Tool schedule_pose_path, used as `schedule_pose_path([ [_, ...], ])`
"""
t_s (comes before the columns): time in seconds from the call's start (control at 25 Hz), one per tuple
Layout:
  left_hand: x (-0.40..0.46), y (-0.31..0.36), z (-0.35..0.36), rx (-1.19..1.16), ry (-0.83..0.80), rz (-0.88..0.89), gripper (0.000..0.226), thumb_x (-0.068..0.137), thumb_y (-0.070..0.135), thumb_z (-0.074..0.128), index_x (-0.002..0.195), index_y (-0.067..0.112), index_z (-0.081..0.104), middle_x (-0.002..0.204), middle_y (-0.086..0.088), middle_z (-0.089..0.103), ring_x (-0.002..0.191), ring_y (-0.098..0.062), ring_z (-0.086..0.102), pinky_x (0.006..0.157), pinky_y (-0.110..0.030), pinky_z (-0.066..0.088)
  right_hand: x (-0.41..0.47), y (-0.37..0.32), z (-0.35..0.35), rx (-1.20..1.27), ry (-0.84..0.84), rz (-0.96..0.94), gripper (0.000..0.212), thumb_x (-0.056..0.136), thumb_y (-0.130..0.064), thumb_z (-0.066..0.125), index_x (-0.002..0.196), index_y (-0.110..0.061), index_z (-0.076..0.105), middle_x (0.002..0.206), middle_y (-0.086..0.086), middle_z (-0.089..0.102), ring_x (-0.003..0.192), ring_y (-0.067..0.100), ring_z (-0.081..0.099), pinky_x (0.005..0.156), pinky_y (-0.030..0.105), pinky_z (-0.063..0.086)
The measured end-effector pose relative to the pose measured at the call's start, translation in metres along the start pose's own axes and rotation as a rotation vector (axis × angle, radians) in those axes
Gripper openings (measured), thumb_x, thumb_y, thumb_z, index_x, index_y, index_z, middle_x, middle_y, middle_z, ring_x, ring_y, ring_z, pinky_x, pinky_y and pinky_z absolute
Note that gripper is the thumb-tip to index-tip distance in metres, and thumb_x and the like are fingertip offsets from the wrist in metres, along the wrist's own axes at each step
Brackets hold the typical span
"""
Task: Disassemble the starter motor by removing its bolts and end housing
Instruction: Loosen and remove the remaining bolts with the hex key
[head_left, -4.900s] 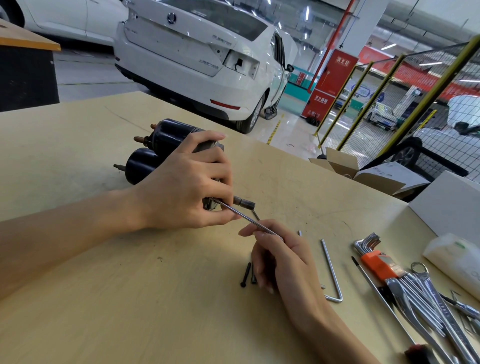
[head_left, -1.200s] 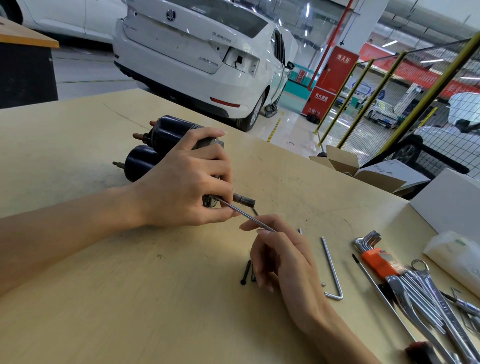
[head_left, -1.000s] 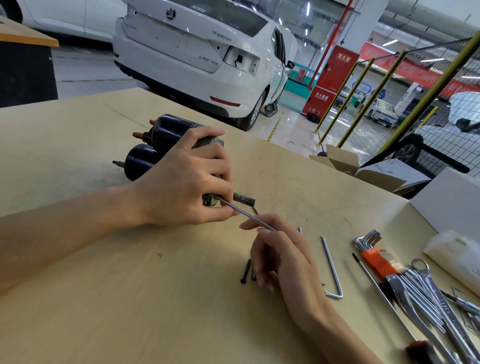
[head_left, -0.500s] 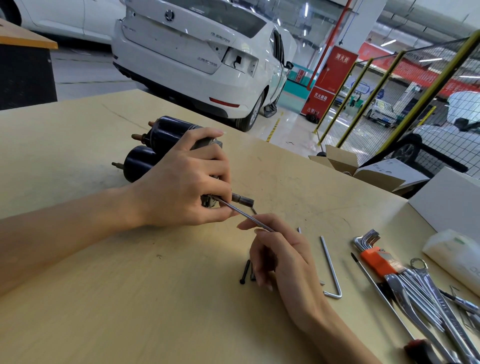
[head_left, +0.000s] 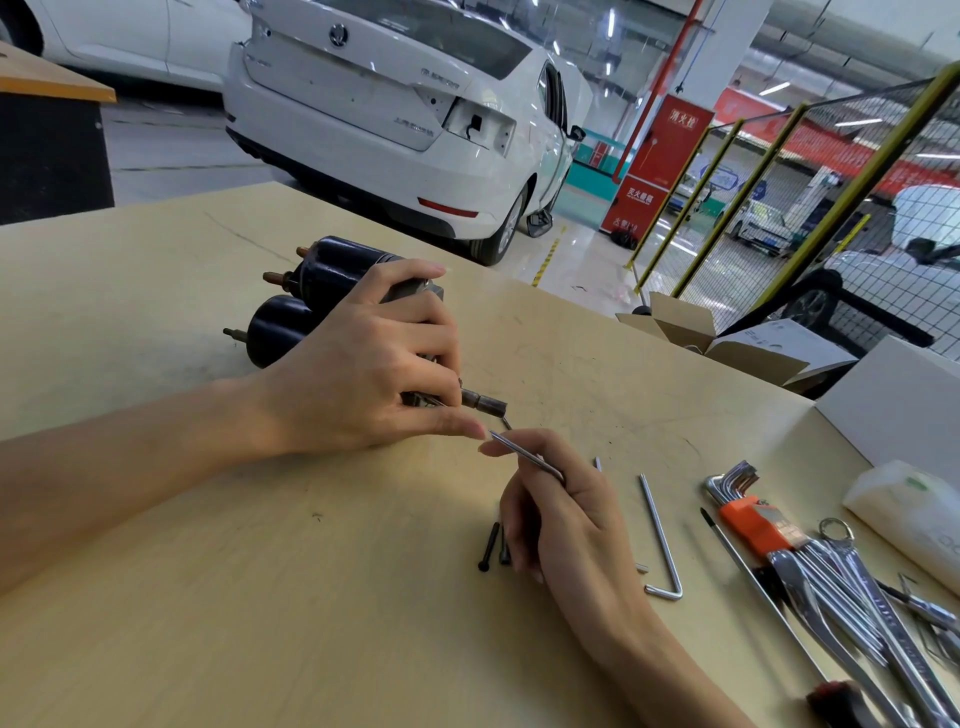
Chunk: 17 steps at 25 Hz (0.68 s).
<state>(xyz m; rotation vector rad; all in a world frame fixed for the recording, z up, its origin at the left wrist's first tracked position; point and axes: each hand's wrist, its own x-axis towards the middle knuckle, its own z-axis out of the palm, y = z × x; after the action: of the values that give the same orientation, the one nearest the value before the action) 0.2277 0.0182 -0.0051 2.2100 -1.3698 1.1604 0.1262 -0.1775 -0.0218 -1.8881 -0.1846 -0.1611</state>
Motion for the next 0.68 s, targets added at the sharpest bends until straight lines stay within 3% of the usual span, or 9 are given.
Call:
schedule_pose_path([
  [0.36,-0.0002,-0.0028,0.0041,0.001,0.029,-0.003,0.026,0.091,0.047,0.067,0.076,0.026,0.075,0.079,0.014,0.065,0.095,-0.007,0.057,0.115,-0.047,0.028,0.0053,0.0009,-0.0028,0.029,0.23,0.122,0.02,0.096,-0.009,0.049,0.094,-0.02,0.065,0.06,-0.003,0.052,0.041,0.012,0.043,0.038,0.02,0.032],
  [0.68,-0.0003,-0.004,0.0065,-0.006,0.037,0.005,0.025,0.089,0.047,0.069,0.078,0.026,0.075,0.08,0.014,0.066,0.096,-0.006,0.056,0.115,-0.048,0.027,0.0062,0.002,-0.0053,0.087,0.248,0.165,0.024,0.098,-0.008,0.044,0.094,-0.019,0.066,0.069,0.001,0.056,0.041,0.013,0.045,0.039,0.019,0.033],
])
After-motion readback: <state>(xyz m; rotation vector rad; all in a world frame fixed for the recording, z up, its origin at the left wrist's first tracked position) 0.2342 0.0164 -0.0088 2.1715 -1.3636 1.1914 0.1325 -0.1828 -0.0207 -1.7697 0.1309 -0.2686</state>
